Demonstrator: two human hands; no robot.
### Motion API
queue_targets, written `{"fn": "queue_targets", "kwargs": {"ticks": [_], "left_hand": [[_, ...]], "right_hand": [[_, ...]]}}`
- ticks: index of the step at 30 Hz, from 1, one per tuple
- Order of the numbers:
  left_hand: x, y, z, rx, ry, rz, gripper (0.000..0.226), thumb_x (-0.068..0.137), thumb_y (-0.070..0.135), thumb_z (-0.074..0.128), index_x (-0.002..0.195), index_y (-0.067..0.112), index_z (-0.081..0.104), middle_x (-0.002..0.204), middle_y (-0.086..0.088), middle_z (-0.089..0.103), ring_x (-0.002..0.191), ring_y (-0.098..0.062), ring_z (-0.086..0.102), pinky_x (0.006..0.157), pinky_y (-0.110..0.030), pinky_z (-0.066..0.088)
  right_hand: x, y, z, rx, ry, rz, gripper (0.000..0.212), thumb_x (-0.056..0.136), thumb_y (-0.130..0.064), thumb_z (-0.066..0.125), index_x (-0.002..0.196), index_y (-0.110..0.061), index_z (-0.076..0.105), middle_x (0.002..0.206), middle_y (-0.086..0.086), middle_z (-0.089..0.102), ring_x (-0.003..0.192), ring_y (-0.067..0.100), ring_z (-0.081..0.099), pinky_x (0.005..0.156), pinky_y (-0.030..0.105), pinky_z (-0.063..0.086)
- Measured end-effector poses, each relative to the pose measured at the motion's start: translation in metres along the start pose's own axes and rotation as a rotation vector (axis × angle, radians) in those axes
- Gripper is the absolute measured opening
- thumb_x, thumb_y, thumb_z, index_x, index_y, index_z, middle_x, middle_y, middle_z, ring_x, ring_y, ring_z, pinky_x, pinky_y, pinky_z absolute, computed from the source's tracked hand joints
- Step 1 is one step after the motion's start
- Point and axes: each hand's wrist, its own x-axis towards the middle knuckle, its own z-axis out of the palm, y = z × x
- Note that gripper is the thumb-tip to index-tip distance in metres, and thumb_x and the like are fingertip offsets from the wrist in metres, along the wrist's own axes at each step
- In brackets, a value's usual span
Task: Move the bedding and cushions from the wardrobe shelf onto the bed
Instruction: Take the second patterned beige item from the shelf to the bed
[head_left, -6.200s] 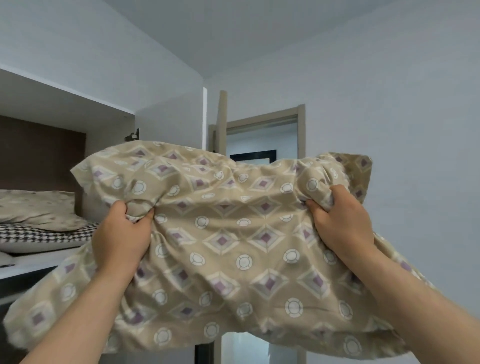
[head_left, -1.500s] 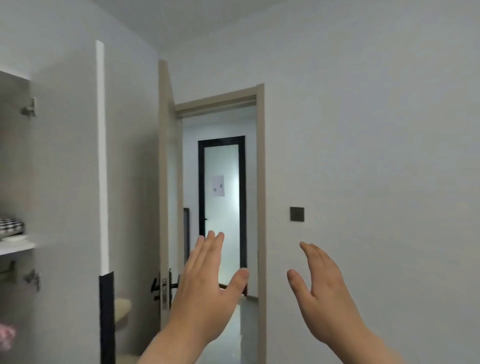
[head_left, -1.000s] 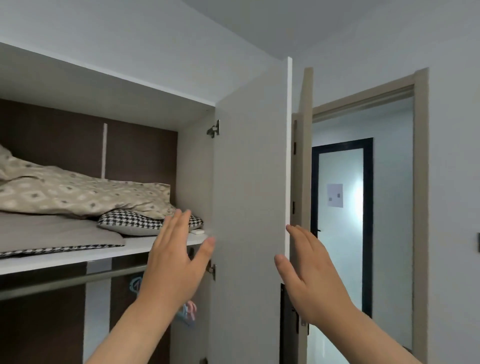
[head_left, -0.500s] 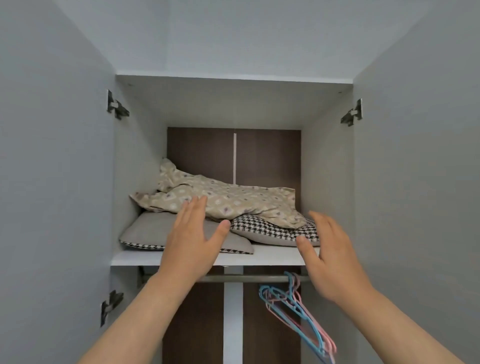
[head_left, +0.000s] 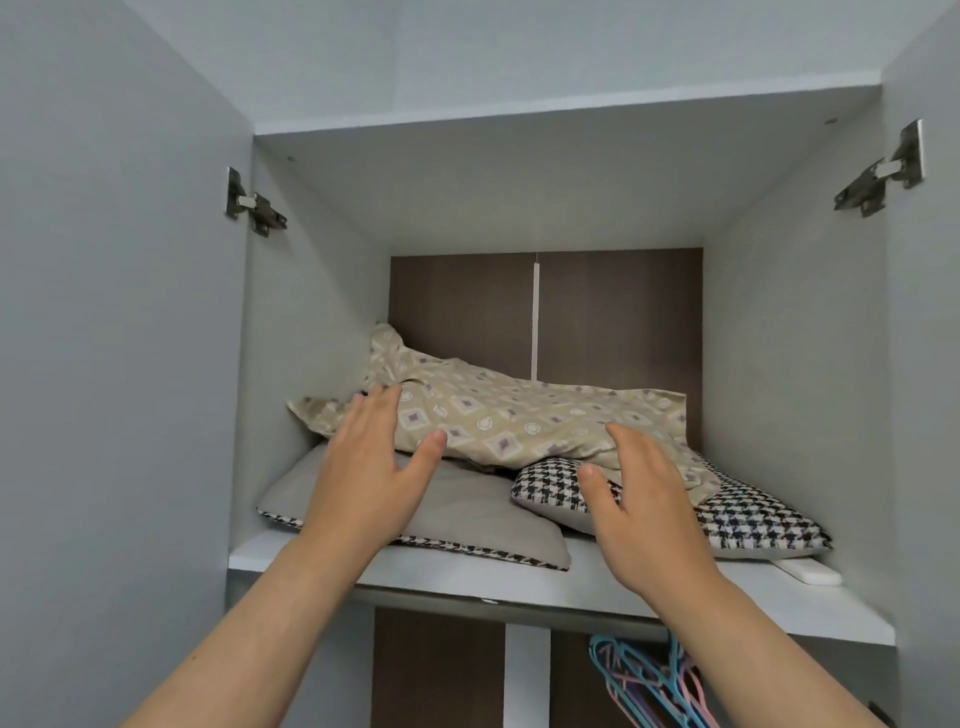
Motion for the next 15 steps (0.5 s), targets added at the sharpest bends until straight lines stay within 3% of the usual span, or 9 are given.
{"fn": "queue_targets", "kwargs": {"ticks": [4, 9, 12, 15], "left_hand": [[0.042, -0.026, 0.035, 0.003, 0.008, 0.018, 0.080, 0.083, 0.065, 0.033, 0.148, 0.019, 0.027, 0.155, -0.003, 0.031, 0.144, -0.020, 0.021, 0.115, -0.042, 0.022], [0.112, -0.060, 0.078, -0.001, 0.014, 0.011, 0.074, 0.088, 0.057, 0.042, 0.146, 0.013, 0.031, 0.151, -0.009, 0.036, 0.140, -0.025, 0.029, 0.110, -0.043, 0.027], [0.153, -0.072, 0.100, 0.020, -0.016, -0.060, 0.068, 0.089, 0.053, 0.046, 0.138, 0.007, 0.038, 0.142, -0.018, 0.044, 0.131, -0.035, 0.038, 0.102, -0.047, 0.034], [0.191, -0.081, 0.124, 0.084, -0.061, -0.107, 0.076, 0.080, 0.066, 0.041, 0.128, 0.007, 0.044, 0.131, -0.019, 0.052, 0.113, -0.041, 0.052, 0.092, -0.050, 0.044]], "right_hand": [[0.035, 0.024, 0.030, -0.022, 0.008, 0.014, 0.059, 0.095, -0.048, 0.039, 0.148, -0.023, 0.030, 0.152, 0.000, 0.035, 0.140, 0.018, 0.027, 0.113, 0.035, 0.025], [0.090, 0.053, 0.057, -0.109, 0.081, 0.105, 0.059, 0.095, -0.046, 0.041, 0.147, -0.019, 0.032, 0.150, 0.006, 0.039, 0.138, 0.025, 0.031, 0.112, 0.039, 0.027], [0.127, 0.069, 0.068, -0.165, 0.108, 0.172, 0.060, 0.095, -0.047, 0.041, 0.147, -0.016, 0.032, 0.148, 0.010, 0.039, 0.137, 0.028, 0.032, 0.111, 0.042, 0.029], [0.157, 0.083, 0.079, -0.208, 0.111, 0.230, 0.061, 0.096, -0.047, 0.038, 0.146, -0.014, 0.032, 0.147, 0.013, 0.040, 0.136, 0.031, 0.032, 0.109, 0.043, 0.030]]}}
